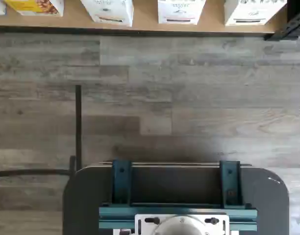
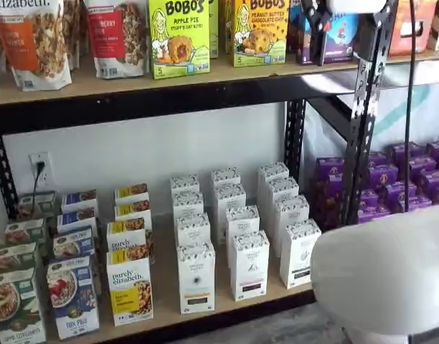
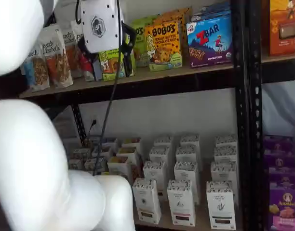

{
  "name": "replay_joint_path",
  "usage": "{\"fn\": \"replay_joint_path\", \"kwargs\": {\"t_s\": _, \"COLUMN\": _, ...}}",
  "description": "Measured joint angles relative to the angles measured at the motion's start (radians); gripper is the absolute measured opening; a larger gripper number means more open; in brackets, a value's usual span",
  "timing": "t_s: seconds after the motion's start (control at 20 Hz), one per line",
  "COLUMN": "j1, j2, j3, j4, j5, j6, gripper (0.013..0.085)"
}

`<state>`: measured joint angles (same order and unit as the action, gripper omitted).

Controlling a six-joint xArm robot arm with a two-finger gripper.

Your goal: Pick up the white box with a yellow strip in the middle, on the bottom shelf, the fourth box from the left

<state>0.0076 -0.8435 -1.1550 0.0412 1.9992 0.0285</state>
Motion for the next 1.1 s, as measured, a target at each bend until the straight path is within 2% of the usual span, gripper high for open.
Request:
{"fn": "replay_joint_path", "kwargs": {"t_s": 0.05, "j1": -0.027, "j2": 0.002, "j3": -0.001, "j4": 0.03, "j5": 0.006, "j6": -0.013, "gripper": 0.085}}
{"fn": "replay_joint_path", "kwargs": {"t_s": 0.1, "j1": -0.097, "j2": 0.004, "j3": -0.001, "j4": 0.104, "j5": 0.014, "j6": -0.045, "gripper": 0.085}}
{"fn": "replay_joint_path", "kwargs": {"t_s": 0.15, "j1": -0.117, "j2": 0.004, "j3": 0.0, "j4": 0.13, "j5": 0.016, "j6": -0.057, "gripper": 0.085}}
{"fn": "replay_joint_path", "kwargs": {"t_s": 0.2, "j1": -0.119, "j2": 0.004, "j3": 0.0, "j4": 0.135, "j5": 0.016, "j6": -0.059, "gripper": 0.085}}
{"fn": "replay_joint_path", "kwargs": {"t_s": 0.55, "j1": -0.087, "j2": 0.004, "j3": 0.021, "j4": 0.117, "j5": -0.01, "j6": -0.041, "gripper": 0.085}}
{"fn": "replay_joint_path", "kwargs": {"t_s": 0.7, "j1": -0.042, "j2": -0.005, "j3": 0.059, "j4": 0.088, "j5": -0.051, "j6": -0.012, "gripper": 0.085}}
{"fn": "replay_joint_path", "kwargs": {"t_s": 0.85, "j1": -0.02, "j2": -0.013, "j3": 0.095, "j4": 0.074, "j5": -0.086, "j6": 0.002, "gripper": 0.085}}
{"fn": "replay_joint_path", "kwargs": {"t_s": 0.95, "j1": 0.025, "j2": -0.023, "j3": 0.138, "j4": 0.032, "j5": -0.129, "j6": 0.03, "gripper": 0.085}}
{"fn": "replay_joint_path", "kwargs": {"t_s": 1.1, "j1": 0.04, "j2": -0.033, "j3": 0.183, "j4": 0.029, "j5": -0.171, "j6": 0.043, "gripper": 0.085}}
